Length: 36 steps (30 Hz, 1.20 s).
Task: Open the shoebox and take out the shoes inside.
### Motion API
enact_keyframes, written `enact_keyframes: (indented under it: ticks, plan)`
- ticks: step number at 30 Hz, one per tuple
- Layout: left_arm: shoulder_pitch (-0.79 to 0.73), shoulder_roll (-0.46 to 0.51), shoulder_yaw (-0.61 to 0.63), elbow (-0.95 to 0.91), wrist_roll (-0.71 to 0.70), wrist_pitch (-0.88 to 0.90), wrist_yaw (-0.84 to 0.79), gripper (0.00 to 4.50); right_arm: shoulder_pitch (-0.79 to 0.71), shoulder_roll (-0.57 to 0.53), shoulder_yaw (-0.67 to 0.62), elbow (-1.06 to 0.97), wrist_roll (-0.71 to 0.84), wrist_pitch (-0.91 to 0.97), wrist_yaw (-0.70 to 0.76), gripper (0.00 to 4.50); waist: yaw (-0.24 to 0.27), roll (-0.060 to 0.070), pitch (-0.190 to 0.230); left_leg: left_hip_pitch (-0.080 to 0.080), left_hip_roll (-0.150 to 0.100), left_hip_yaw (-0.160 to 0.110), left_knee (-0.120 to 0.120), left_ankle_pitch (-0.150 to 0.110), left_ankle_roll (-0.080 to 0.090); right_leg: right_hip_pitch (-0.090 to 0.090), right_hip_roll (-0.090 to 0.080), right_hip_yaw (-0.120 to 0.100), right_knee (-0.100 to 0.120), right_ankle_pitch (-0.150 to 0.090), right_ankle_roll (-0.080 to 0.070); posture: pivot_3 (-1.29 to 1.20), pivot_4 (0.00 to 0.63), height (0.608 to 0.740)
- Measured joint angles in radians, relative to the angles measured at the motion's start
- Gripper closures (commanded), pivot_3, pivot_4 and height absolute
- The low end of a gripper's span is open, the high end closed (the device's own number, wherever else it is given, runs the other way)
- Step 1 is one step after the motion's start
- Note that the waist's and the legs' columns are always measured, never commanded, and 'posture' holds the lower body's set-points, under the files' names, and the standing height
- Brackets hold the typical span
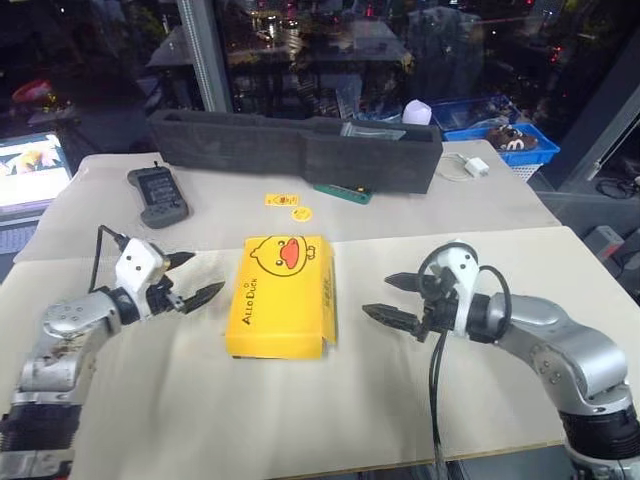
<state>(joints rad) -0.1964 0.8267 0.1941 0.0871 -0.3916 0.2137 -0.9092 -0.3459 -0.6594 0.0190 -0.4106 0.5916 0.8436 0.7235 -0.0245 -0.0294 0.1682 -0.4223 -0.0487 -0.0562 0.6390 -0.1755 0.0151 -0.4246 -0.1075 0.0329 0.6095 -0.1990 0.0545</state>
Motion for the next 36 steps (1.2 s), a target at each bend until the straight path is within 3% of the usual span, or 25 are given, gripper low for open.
enact_keyframes:
  ticks: [8,13,20,26,34,36]
  plan:
    - [-0.014,0.029,0.007,0.072,0.011,-0.014,-0.088,0.01,-0.062,0.047,0.134,0.174,-0.14,-0.109,0.03,0.0,0.015,0.0,0.0,-0.001,0.001,0.0,0.0,-0.001,-0.001,-0.001,-0.001,-0.003,0.001,0.003,0.003,0.0,0.15,0.728]
    - [0.103,0.068,0.047,-0.005,-0.057,0.06,-0.178,0.01,-0.052,0.021,0.179,0.218,-0.211,-0.163,0.079,0.0,0.004,-0.001,0.001,-0.002,0.001,0.0,-0.001,-0.001,-0.001,-0.004,-0.001,-0.002,0.001,0.003,0.003,0.0,0.15,0.728]
    - [0.191,0.14,0.192,-0.141,-0.169,0.207,-0.227,0.01,-0.053,0.032,0.187,0.278,-0.234,-0.202,0.127,0.0,0.01,-0.001,0.001,-0.002,0.009,0.001,-0.002,-0.001,-0.002,-0.004,0.001,-0.011,0.001,0.001,-0.002,0.0,0.15,0.728]
    - [0.317,0.286,0.439,-0.295,-0.306,0.406,-0.347,0.01,-0.102,0.051,0.189,0.389,-0.227,-0.221,0.216,0.0,0.008,0.0,0.004,0.0,0.012,0.002,-0.002,-0.001,-0.002,-0.005,0.0,-0.019,0.002,0.0,-0.009,0.0,0.15,0.728]
    - [0.403,0.26,0.554,-0.37,-0.343,0.492,-0.354,0.01,-0.218,0.118,0.223,0.503,-0.255,-0.283,0.313,0.0,0.004,0.002,0.006,0.0,0.015,0.003,-0.002,-0.001,-0.002,-0.006,0.002,-0.021,0.003,0.003,-0.01,0.0,0.15,0.728]
    - [0.419,0.236,0.574,-0.398,-0.347,0.508,-0.339,0.0,-0.228,0.119,0.238,0.517,-0.27,-0.309,0.327,0.51,0.006,0.002,0.006,0.0,0.015,0.003,-0.002,-0.001,-0.002,-0.006,0.002,-0.021,0.002,0.004,-0.009,0.0,0.15,0.728]
